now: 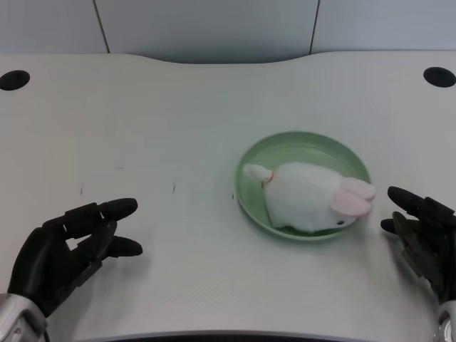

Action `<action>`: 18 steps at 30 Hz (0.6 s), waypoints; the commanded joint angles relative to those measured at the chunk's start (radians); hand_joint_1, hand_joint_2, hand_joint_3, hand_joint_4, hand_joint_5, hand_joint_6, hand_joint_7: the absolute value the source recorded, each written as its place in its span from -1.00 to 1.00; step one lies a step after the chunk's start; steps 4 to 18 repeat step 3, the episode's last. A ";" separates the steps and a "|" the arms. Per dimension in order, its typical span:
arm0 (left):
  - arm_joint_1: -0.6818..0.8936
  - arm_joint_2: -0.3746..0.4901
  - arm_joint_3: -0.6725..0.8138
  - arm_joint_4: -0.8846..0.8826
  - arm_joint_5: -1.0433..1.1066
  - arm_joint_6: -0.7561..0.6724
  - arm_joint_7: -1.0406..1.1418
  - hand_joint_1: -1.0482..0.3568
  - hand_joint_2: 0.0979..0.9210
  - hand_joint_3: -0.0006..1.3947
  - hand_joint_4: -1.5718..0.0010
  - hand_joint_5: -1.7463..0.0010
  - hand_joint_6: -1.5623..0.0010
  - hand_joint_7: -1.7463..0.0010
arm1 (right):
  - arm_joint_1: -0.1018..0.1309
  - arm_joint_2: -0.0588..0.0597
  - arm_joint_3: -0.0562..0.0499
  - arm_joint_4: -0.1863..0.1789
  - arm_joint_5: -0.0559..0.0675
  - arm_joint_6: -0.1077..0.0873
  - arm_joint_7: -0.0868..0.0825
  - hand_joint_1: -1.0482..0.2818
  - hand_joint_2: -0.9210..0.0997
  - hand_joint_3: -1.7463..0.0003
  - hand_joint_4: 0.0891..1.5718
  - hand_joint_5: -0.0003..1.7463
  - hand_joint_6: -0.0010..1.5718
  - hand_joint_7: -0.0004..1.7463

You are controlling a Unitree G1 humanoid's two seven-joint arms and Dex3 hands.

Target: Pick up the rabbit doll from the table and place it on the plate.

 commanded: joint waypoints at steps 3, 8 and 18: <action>0.028 0.014 0.008 -0.015 0.004 -0.005 -0.011 -0.45 1.00 -0.52 0.23 -0.22 -0.19 0.97 | 0.003 -0.003 -0.006 0.002 0.004 0.005 -0.012 0.10 -1.00 0.63 -0.27 -0.06 0.15 -0.99; 0.028 0.014 0.008 -0.015 0.004 -0.005 -0.011 -0.45 1.00 -0.52 0.23 -0.22 -0.19 0.97 | 0.003 -0.003 -0.006 0.002 0.004 0.005 -0.012 0.10 -1.00 0.63 -0.27 -0.06 0.15 -0.99; 0.028 0.014 0.008 -0.015 0.004 -0.005 -0.011 -0.45 1.00 -0.52 0.23 -0.22 -0.19 0.97 | 0.003 -0.003 -0.006 0.002 0.004 0.005 -0.012 0.10 -1.00 0.63 -0.27 -0.06 0.15 -0.99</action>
